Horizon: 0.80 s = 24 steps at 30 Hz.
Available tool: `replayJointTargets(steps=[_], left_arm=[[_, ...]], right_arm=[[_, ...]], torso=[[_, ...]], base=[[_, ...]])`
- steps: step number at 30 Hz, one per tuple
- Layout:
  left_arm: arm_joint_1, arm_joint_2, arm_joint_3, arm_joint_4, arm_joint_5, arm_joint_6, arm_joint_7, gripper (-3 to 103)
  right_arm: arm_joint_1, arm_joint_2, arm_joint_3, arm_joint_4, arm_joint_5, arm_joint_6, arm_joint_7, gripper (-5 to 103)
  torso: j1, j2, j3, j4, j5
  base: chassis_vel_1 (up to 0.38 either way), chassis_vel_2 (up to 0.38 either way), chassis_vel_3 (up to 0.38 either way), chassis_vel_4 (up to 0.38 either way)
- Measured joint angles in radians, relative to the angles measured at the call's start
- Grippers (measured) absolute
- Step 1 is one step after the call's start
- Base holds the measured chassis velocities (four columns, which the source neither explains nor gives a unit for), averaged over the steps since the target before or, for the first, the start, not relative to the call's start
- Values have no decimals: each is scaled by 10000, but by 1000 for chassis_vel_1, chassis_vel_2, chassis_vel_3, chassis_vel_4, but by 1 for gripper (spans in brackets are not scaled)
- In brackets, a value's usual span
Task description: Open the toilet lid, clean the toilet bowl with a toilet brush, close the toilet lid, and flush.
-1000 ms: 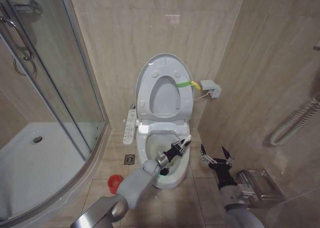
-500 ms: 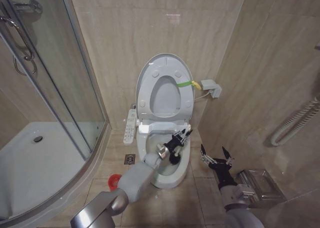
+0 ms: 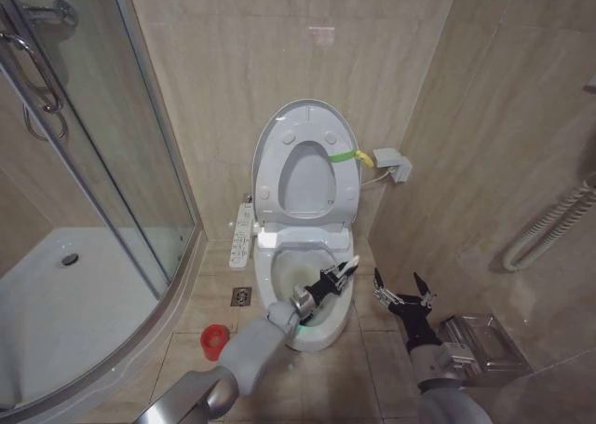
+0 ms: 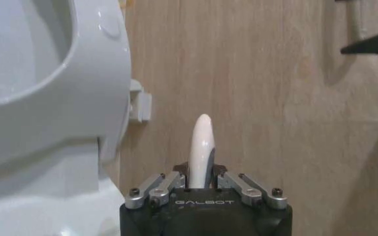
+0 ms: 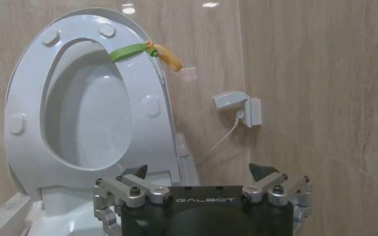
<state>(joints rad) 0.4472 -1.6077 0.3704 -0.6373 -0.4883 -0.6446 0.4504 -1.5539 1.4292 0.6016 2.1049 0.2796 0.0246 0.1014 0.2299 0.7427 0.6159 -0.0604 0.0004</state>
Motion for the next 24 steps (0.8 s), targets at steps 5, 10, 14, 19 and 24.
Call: replayJointTargets(steps=[5, 10, 14, 19, 24], left_arm=[[-255, 1, 59, -403, -145, -250, -136, 22], [-282, -2, 81, -741, -9, -497, -155, 19], [-109, -2, 87, -1102, 186, -542, -259, 19], [-28, -4, 68, -1536, 187, -554, -358, 19], [-119, -3, 4, -1732, 49, -913, -214, 19]], right_arm=[[0, 0, 0, 0, 0, 0, 0, 100], [0, 0, 0, 0, 0, 0, 0, 100], [0, 0, 0, 0, 0, 0, 0, 100], [0, 0, 0, 0, 0, 0, 0, 100], [0, 0, 0, 0, 0, 0, 0, 100]], torso=[[1, 0, 0, -2, -1], [1, 0, 0, -4, -3], [1, 0, 0, -3, -3], [0, 0, -1, -4, -3], [1, -1, -1, -2, -2]], base=[[0, 0, 0, 0], [0, 0, 0, 0], [0, 0, 0, 0], [0, 0, 0, 0], [0, 0, 0, 0]])
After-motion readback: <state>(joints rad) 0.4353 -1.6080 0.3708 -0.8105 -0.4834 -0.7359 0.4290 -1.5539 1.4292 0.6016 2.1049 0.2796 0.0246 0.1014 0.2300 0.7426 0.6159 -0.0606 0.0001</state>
